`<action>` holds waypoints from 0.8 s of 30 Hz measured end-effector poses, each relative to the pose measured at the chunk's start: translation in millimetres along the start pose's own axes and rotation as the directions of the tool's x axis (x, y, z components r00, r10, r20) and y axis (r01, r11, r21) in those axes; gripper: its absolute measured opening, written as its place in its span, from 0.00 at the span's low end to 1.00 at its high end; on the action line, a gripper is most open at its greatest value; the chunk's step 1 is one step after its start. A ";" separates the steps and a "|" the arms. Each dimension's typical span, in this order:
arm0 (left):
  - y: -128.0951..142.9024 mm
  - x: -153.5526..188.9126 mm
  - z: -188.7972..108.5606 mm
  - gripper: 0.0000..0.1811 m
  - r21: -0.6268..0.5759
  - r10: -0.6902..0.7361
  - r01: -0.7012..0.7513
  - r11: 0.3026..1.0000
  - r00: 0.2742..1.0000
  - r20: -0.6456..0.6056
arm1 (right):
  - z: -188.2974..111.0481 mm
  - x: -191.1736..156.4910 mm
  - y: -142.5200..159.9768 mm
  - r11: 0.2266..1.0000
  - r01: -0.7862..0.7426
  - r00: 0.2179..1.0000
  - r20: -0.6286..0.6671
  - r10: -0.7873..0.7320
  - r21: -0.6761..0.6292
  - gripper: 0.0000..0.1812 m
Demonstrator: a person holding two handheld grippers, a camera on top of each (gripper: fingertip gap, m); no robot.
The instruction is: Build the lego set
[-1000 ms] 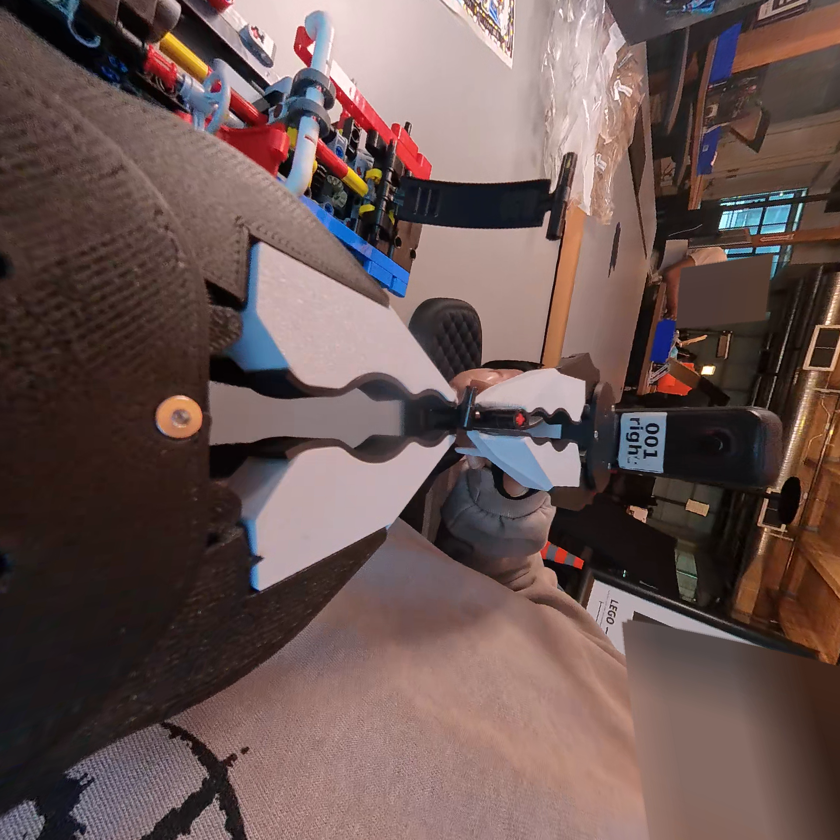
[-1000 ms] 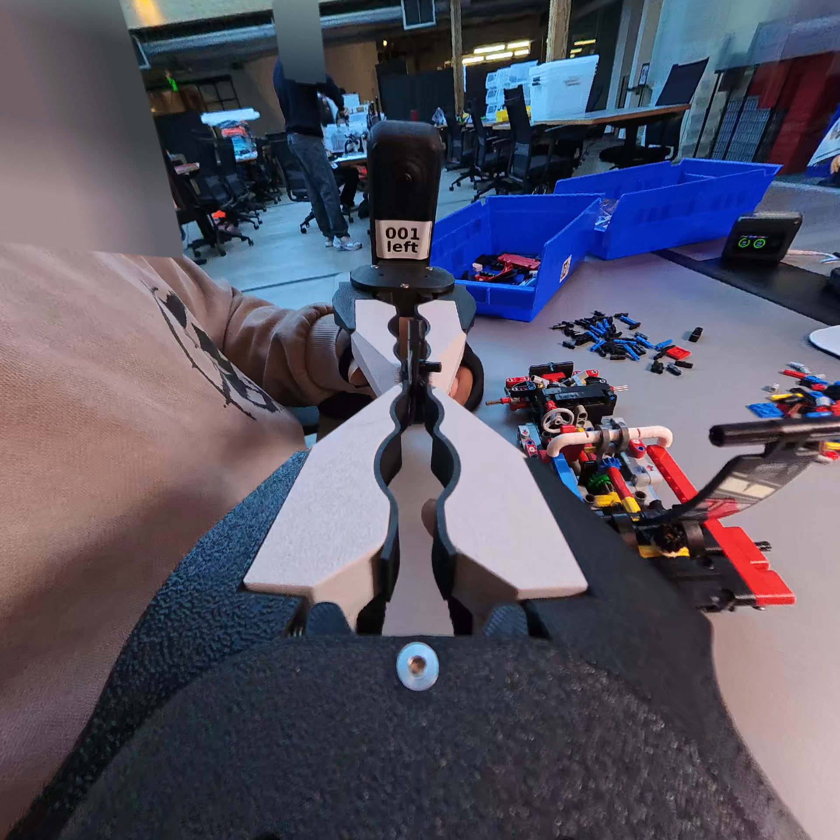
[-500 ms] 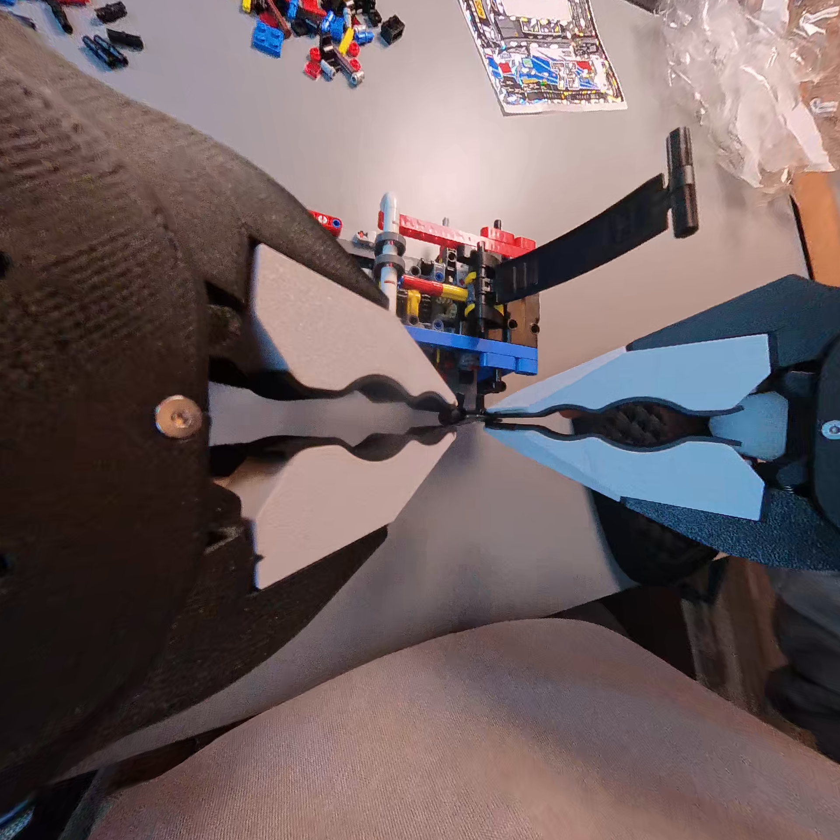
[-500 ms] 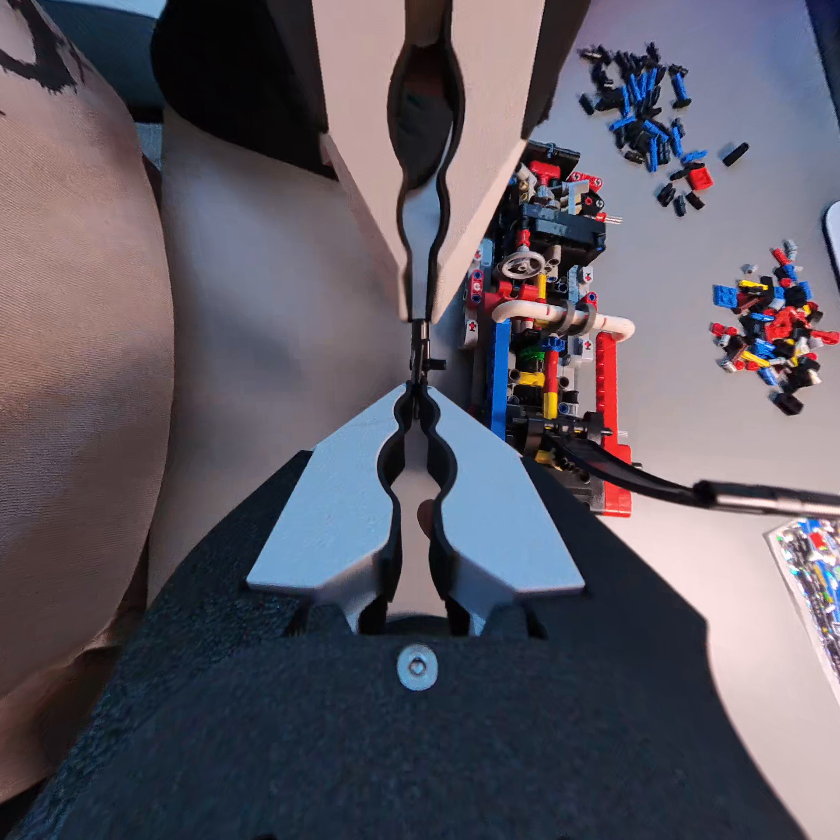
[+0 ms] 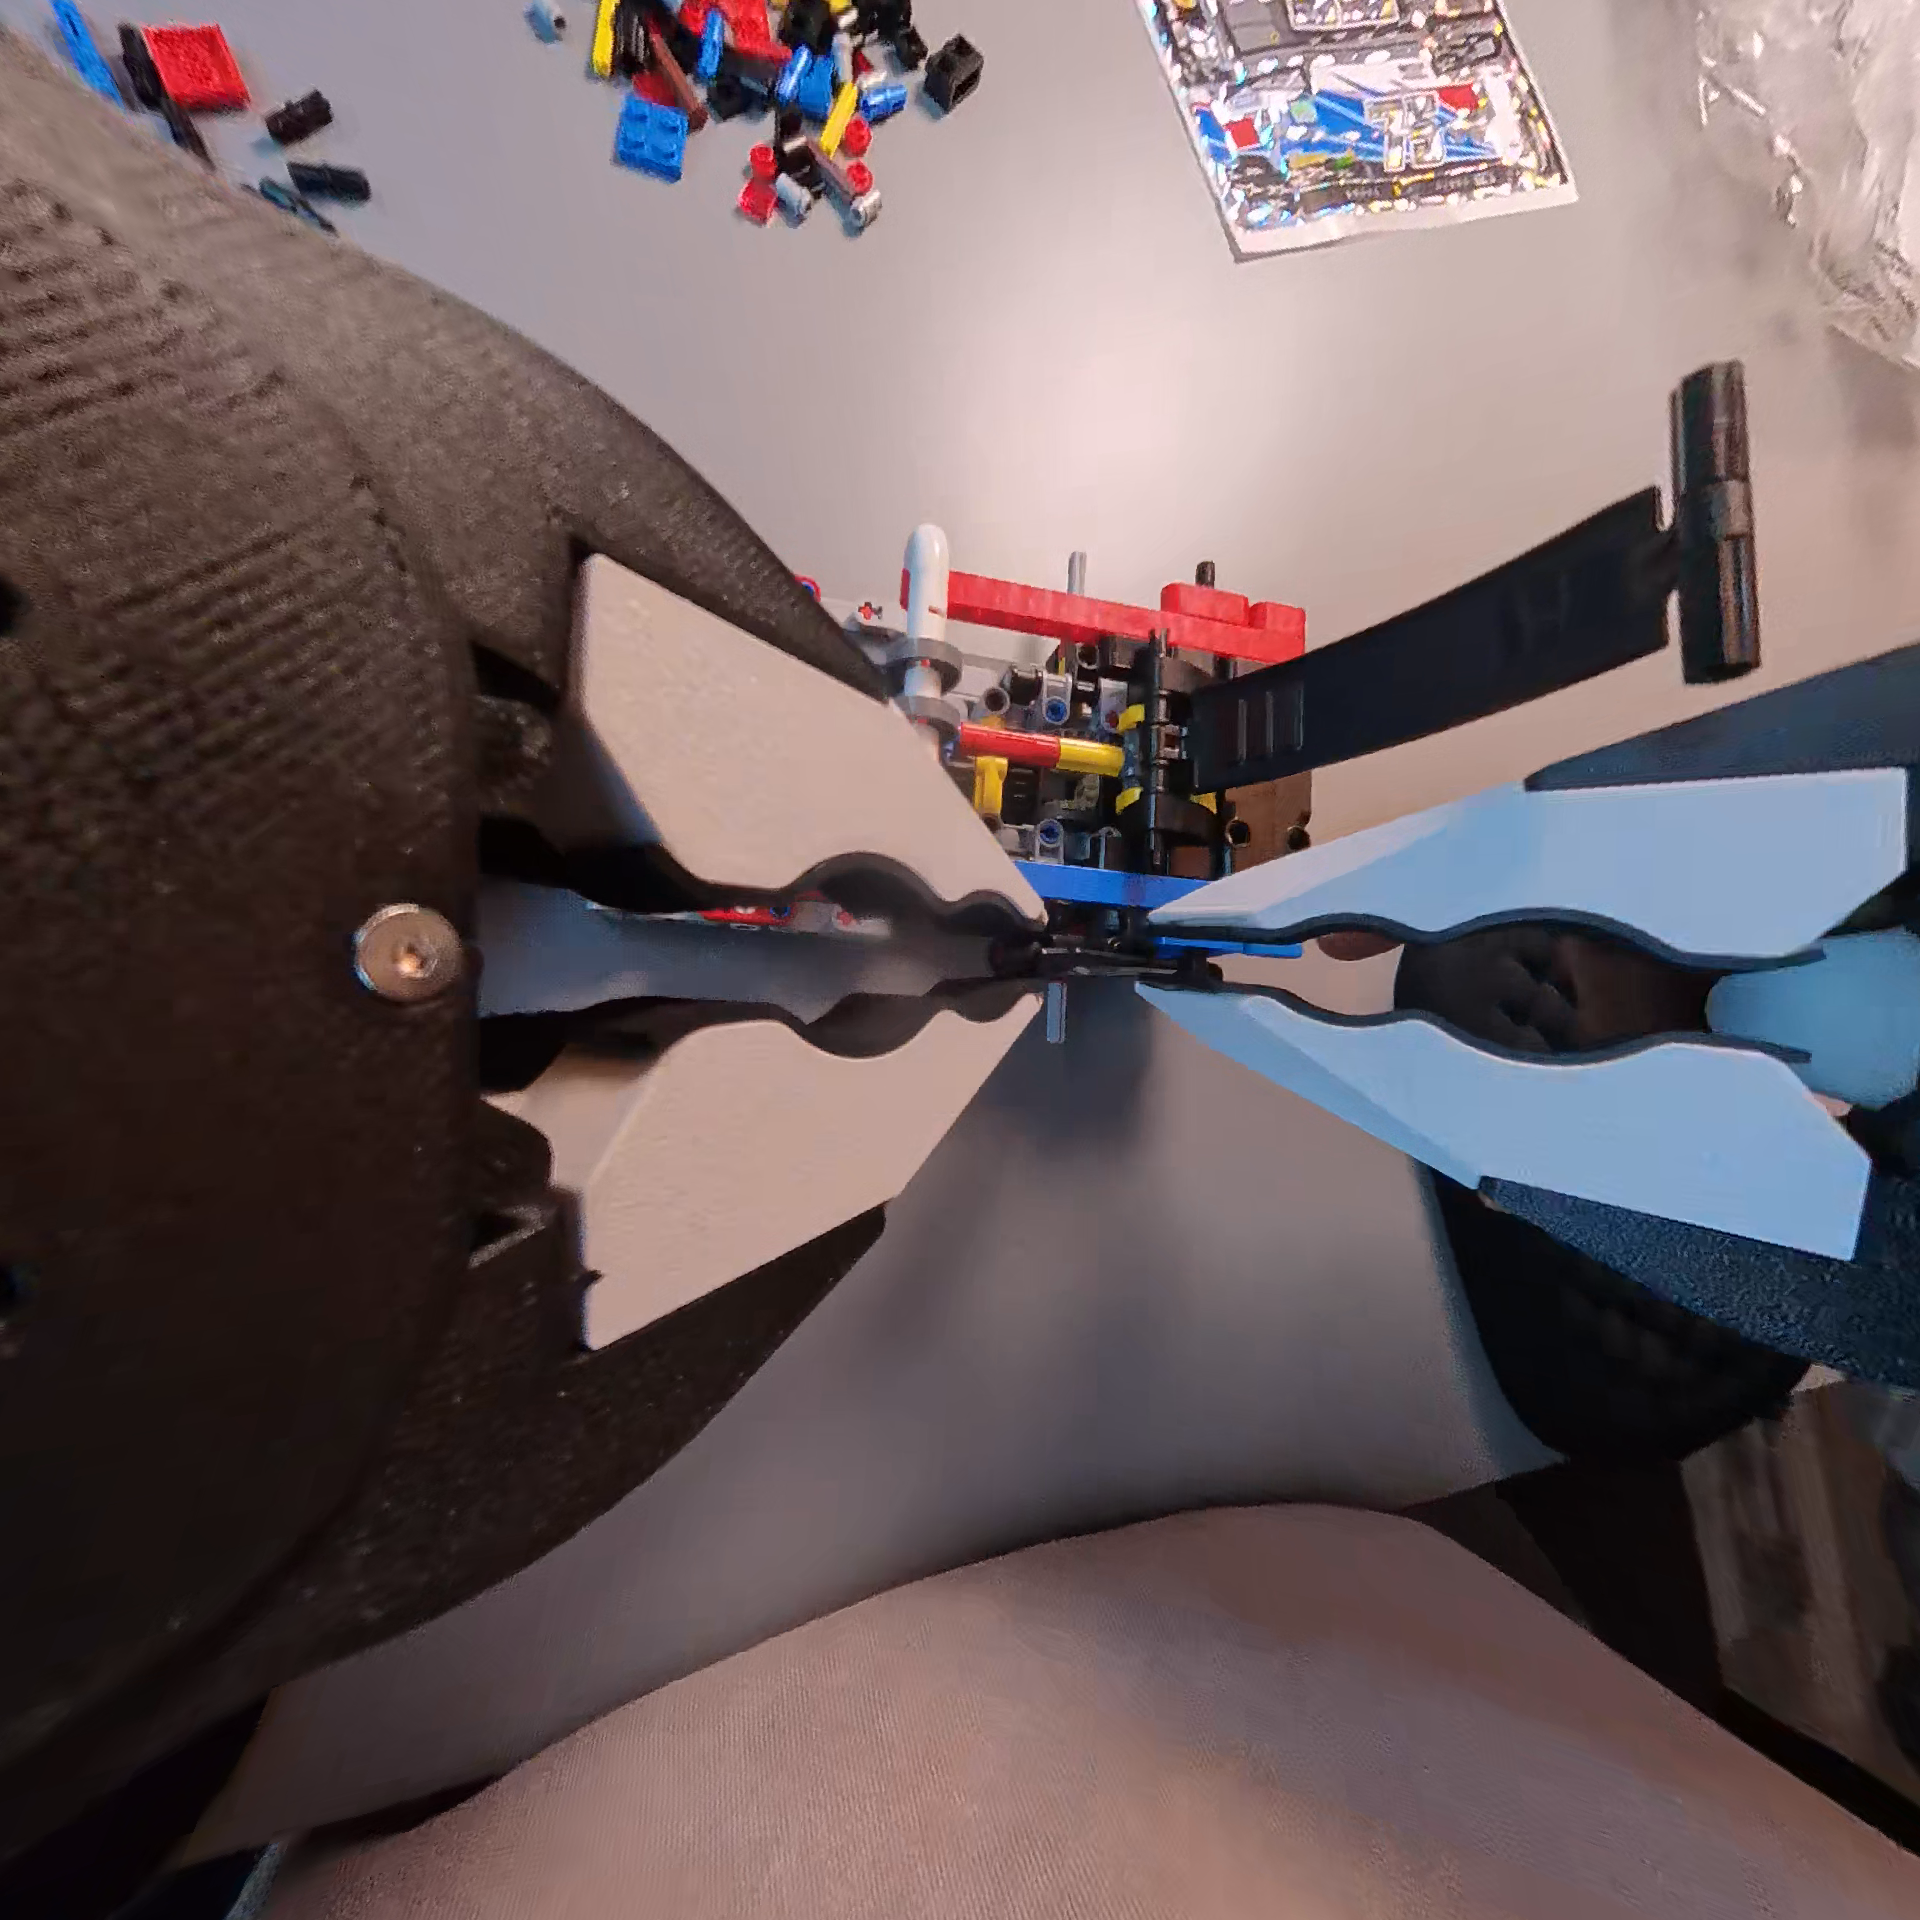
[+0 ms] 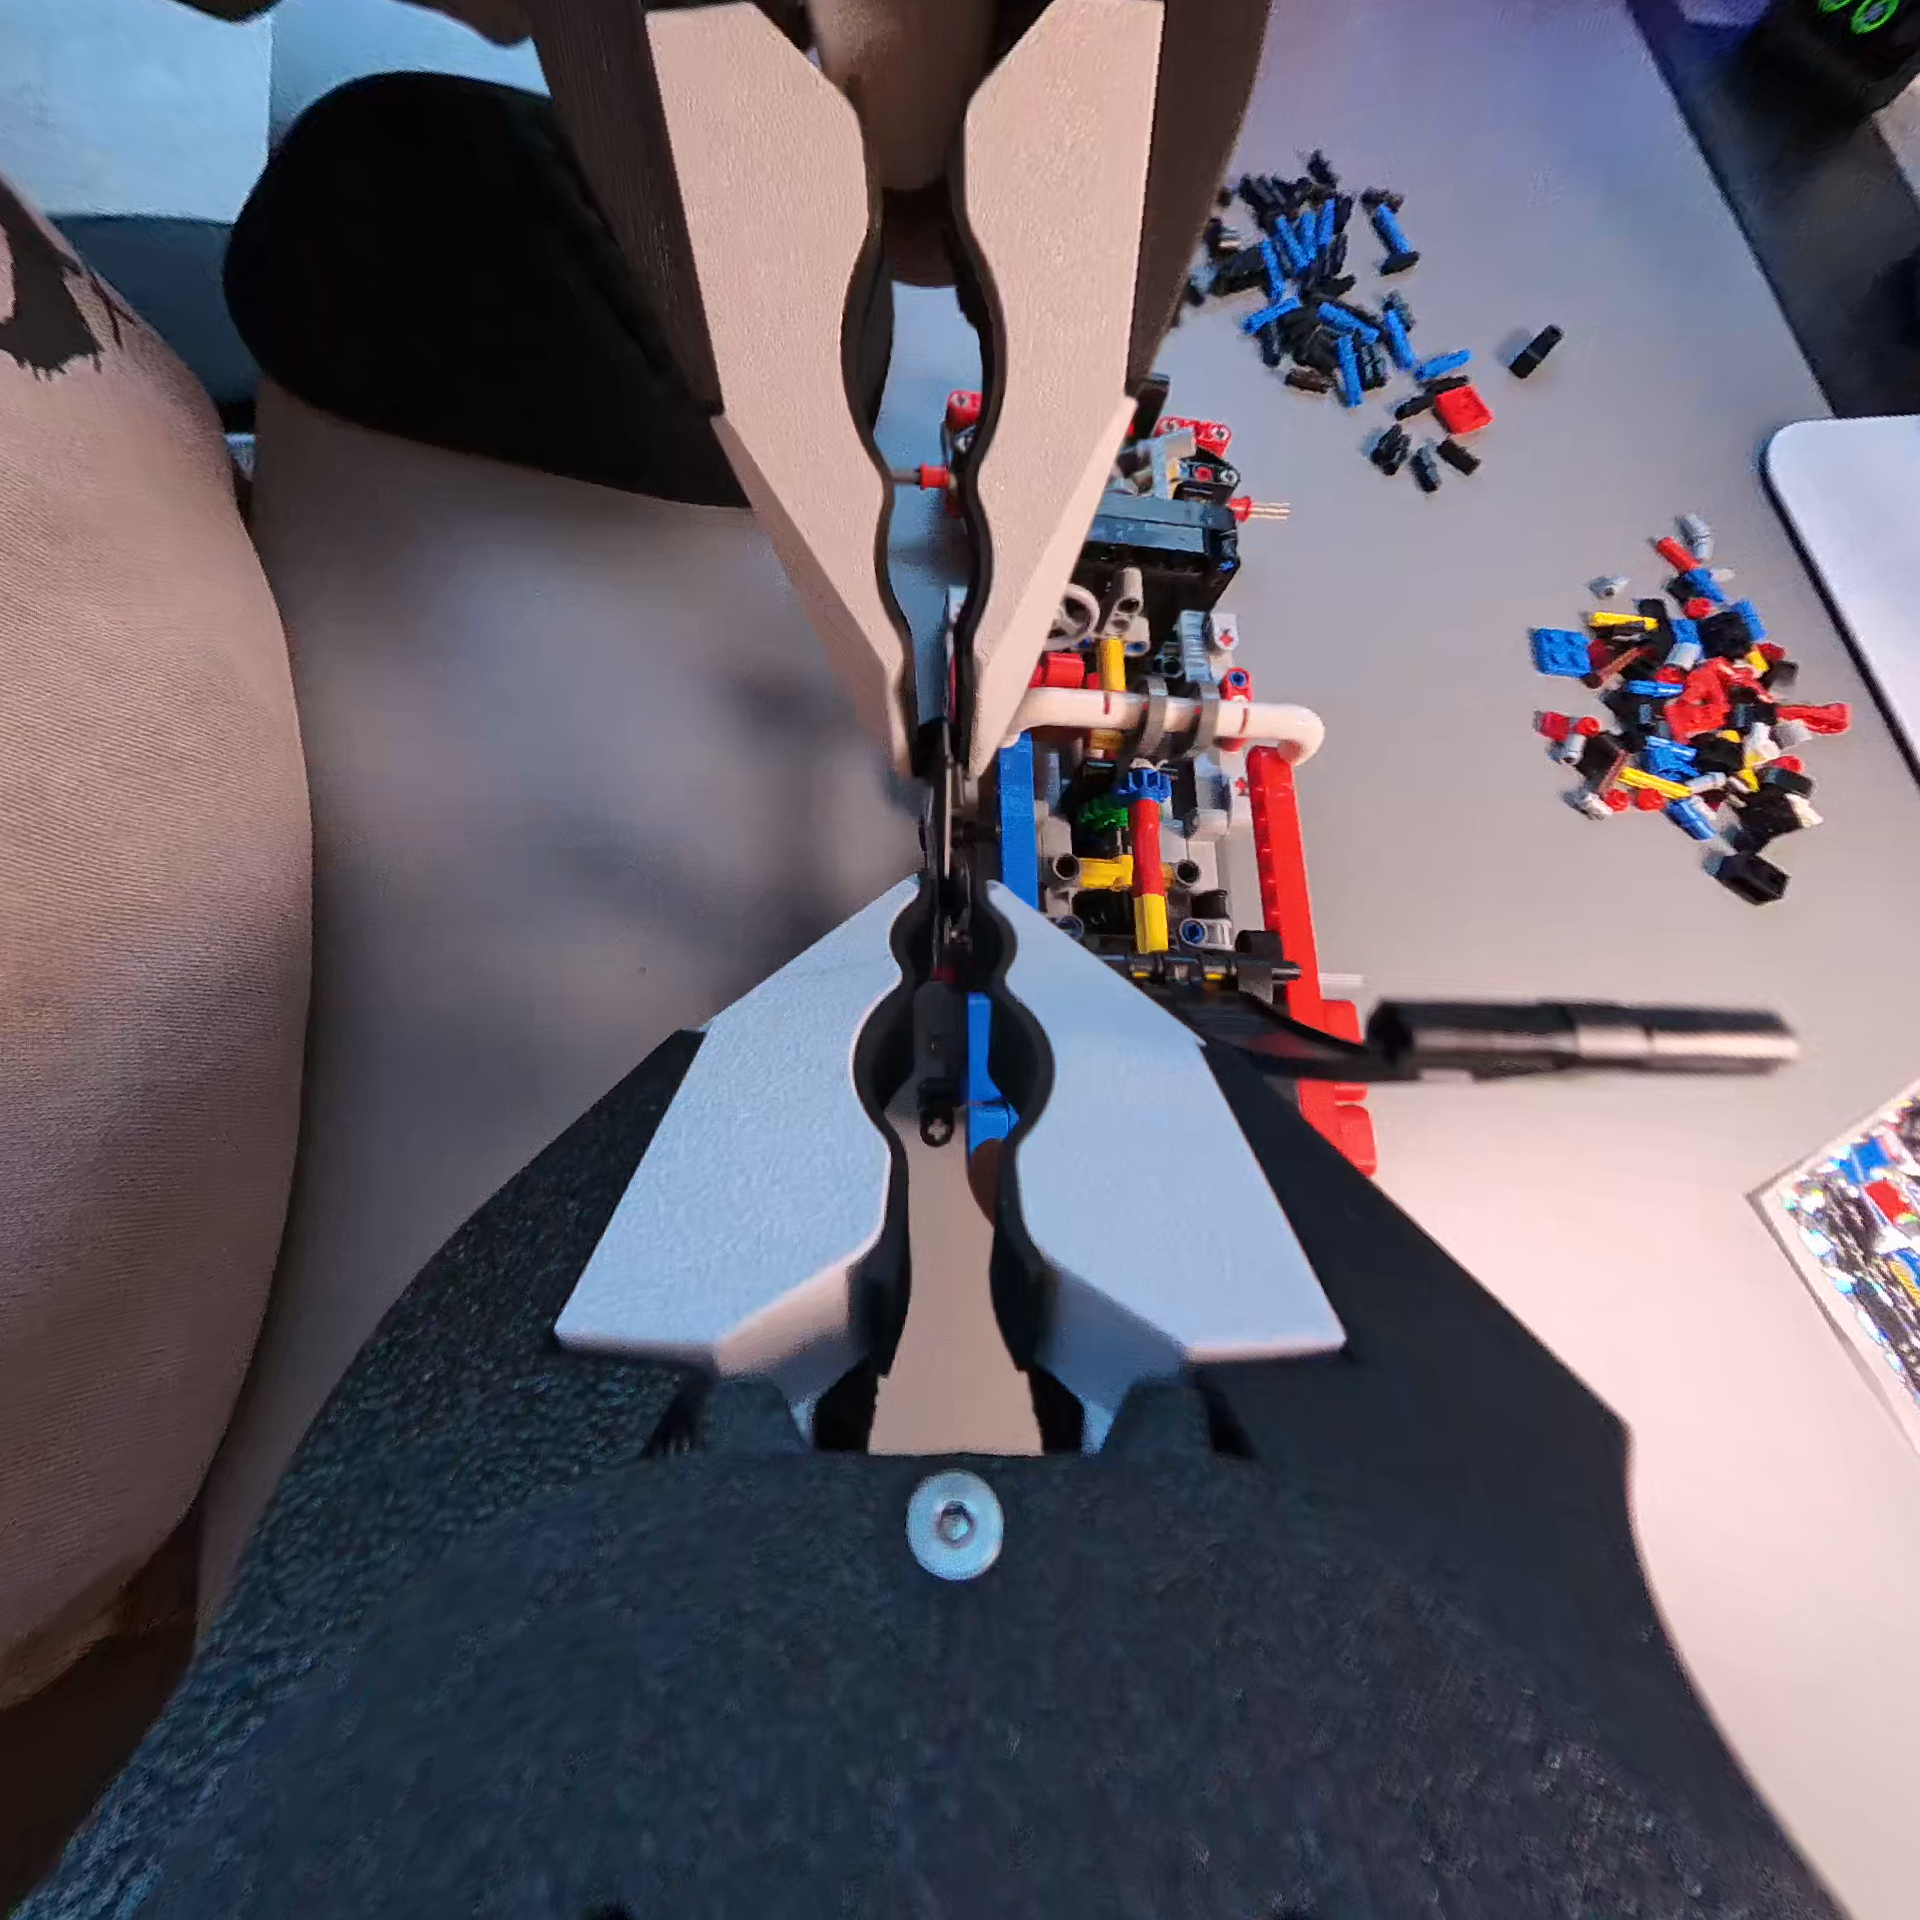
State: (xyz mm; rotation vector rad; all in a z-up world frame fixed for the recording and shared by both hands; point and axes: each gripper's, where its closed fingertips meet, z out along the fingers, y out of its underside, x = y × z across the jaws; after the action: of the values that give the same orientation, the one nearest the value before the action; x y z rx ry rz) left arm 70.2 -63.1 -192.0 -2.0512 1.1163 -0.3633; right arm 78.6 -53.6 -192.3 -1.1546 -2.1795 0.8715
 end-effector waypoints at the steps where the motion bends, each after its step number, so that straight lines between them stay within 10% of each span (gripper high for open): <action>1: -0.5 -0.4 -0.1 0.03 0.016 -0.033 0.033 0.999 0.999 -0.009 | -1.8 1.4 2.2 1.000 0.002 1.000 -0.013 -0.001 0.017 0.04; 13: -5.4 1.5 6.1 0.03 0.121 -0.258 0.278 0.953 0.953 -0.156 | -3.1 -0.8 7.8 0.966 0.206 0.960 -0.224 -0.169 0.153 0.04; 24: 0.4 -9.3 9.6 0.18 -0.126 -0.032 0.021 0.992 0.995 -0.089 | 3.1 0.4 3.8 0.977 0.211 0.961 -0.188 -0.204 0.022 0.04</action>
State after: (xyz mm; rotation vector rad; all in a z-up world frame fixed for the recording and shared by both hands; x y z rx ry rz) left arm 70.0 -51.0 -197.8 -2.1795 1.1940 -0.4132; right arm 78.2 -52.5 -197.1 -0.9269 -2.0746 0.6869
